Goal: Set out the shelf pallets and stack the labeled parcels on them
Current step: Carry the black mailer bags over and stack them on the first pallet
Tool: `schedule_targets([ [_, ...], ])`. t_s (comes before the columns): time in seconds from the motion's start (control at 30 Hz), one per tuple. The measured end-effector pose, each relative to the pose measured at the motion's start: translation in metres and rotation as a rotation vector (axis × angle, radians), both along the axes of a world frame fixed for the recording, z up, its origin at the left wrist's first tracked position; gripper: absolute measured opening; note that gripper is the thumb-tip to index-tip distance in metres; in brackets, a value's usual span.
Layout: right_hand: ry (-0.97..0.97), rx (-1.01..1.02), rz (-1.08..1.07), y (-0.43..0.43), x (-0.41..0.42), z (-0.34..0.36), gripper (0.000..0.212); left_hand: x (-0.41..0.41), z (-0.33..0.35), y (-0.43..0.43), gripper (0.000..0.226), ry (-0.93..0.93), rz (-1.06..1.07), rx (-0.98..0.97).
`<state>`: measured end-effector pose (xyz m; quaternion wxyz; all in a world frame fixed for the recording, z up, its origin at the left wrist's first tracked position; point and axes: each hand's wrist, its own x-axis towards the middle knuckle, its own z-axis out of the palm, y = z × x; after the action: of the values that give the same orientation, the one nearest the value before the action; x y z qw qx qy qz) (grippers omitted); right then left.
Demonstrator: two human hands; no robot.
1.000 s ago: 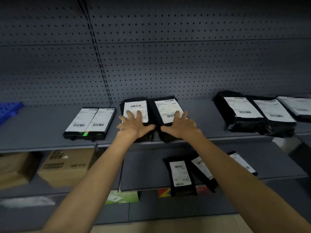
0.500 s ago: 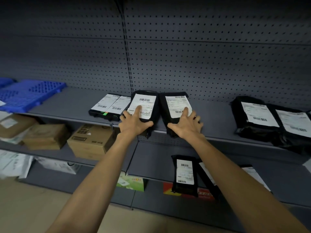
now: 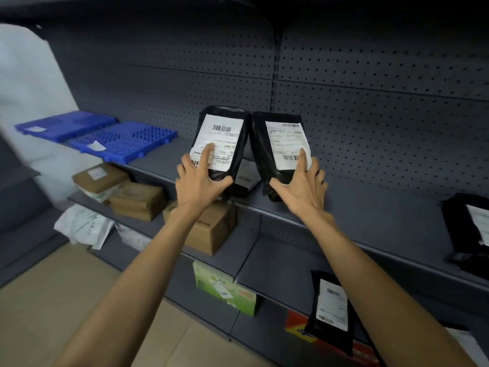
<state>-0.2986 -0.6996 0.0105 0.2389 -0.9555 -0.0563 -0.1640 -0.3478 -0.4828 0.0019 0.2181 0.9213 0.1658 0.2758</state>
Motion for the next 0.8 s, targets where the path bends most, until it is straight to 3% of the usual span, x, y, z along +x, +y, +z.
schedule_targets([
  [0.37, -0.033, 0.003, 0.296, 0.245, 0.017, 0.014, 0.103, -0.046, 0.005, 0.233, 0.09, -0.07, 0.283, 0.012],
  [0.8, -0.024, 0.033, 0.522, 0.554, 0.018, 0.029, 0.104, -0.09, 0.018, 0.515, 0.084, -0.096, 0.466, 0.007],
])
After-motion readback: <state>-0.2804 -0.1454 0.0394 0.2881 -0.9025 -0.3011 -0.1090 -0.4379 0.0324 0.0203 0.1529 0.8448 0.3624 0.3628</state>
